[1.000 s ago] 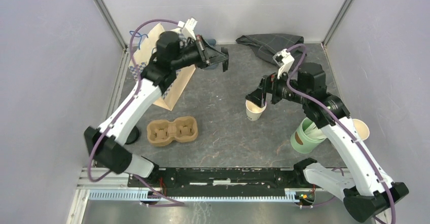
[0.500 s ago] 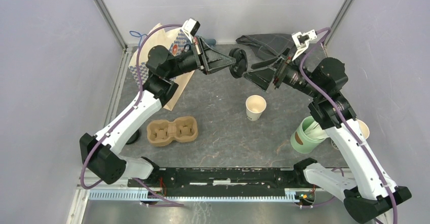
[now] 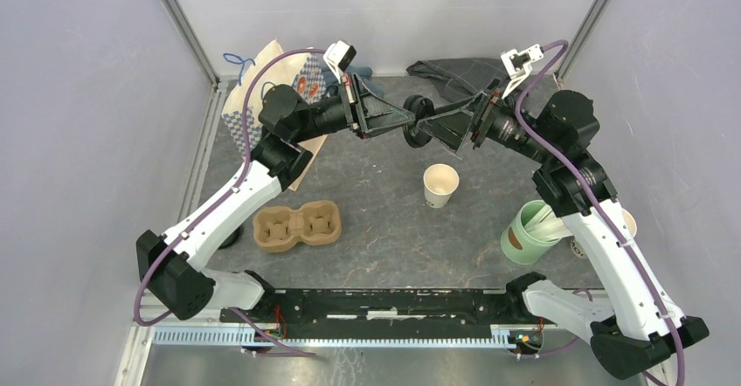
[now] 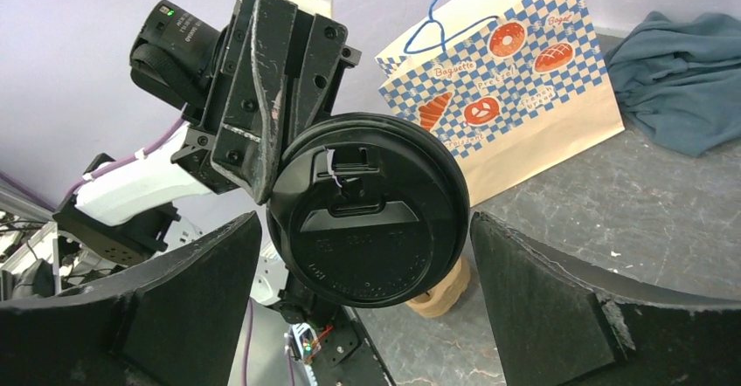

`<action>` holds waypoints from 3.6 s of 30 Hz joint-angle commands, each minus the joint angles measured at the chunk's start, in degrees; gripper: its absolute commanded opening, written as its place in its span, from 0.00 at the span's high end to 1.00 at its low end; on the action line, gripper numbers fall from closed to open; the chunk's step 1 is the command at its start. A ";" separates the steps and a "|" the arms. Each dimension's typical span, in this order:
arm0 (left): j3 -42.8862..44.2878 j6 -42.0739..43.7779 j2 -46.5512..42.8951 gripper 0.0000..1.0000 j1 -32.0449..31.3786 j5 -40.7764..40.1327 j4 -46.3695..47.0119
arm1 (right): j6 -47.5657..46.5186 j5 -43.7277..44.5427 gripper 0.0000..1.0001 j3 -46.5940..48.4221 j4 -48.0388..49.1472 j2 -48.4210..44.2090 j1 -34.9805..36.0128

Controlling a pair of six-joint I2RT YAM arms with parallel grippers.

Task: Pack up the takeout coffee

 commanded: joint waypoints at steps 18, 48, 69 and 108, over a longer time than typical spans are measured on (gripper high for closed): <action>2.57 0.80 0.92 0.97 -1.38 -1.51 -1.85 | -4.83 0.00 0.07 1.85 -2.12 0.21 -0.24; 2.48 1.86 1.75 0.82 -2.06 -3.65 -3.55 | -5.54 1.80 0.22 -0.96 -2.62 -0.48 -0.18; -0.86 31.71 -7.27 0.09 6.74 -20.41 -48.03 | -31.44 22.90 0.22 -6.45 -26.78 4.00 -0.11; 6.69 49.41 10.60 0.07 6.82 -15.78 -53.47 | -35.92 41.17 0.18 -1.05 -30.27 26.35 9.58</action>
